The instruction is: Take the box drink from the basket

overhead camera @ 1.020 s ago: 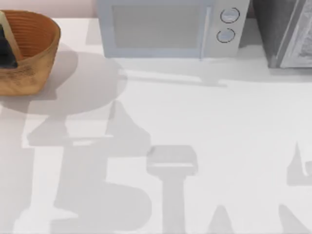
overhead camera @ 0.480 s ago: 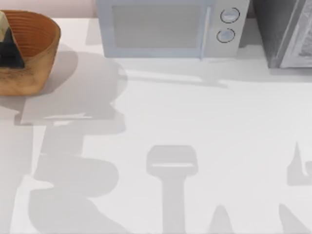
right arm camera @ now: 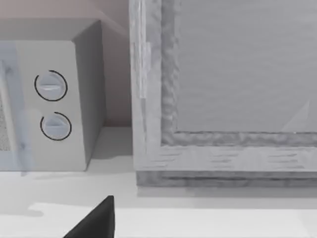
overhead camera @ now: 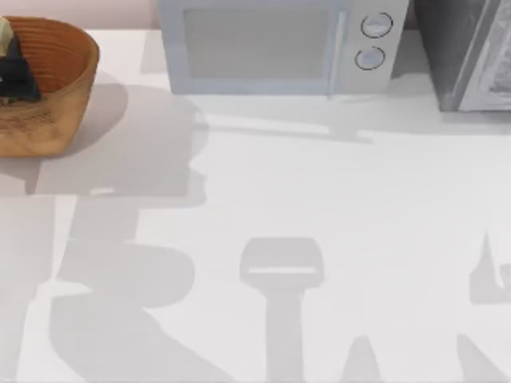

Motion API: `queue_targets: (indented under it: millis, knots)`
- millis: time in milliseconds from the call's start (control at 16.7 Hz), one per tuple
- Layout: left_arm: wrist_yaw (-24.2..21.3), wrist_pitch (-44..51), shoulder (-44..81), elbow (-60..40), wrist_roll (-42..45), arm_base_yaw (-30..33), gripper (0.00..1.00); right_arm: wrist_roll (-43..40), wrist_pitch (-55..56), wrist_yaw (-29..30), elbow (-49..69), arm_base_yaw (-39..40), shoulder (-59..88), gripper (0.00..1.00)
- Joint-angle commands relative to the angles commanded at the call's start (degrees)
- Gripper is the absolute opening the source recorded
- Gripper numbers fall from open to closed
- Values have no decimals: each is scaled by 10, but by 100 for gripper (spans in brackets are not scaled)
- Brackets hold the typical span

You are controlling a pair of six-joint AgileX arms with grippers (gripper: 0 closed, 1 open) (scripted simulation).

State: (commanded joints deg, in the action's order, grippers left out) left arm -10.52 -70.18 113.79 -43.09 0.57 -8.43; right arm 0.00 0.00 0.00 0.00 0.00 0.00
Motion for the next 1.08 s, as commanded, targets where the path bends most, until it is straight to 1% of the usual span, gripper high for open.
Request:
queue_targets:
  millis: [360, 660, 1080]
  knots:
    - [7, 33, 48, -82, 0, 8, 100, 0, 0, 0, 0, 0, 0, 100]
    - [8, 35, 51, -87, 0, 9, 100, 0, 0, 0, 0, 0, 0, 100]
    - [8, 35, 51, -87, 0, 9, 47, 0, 0, 0, 0, 0, 0, 100]
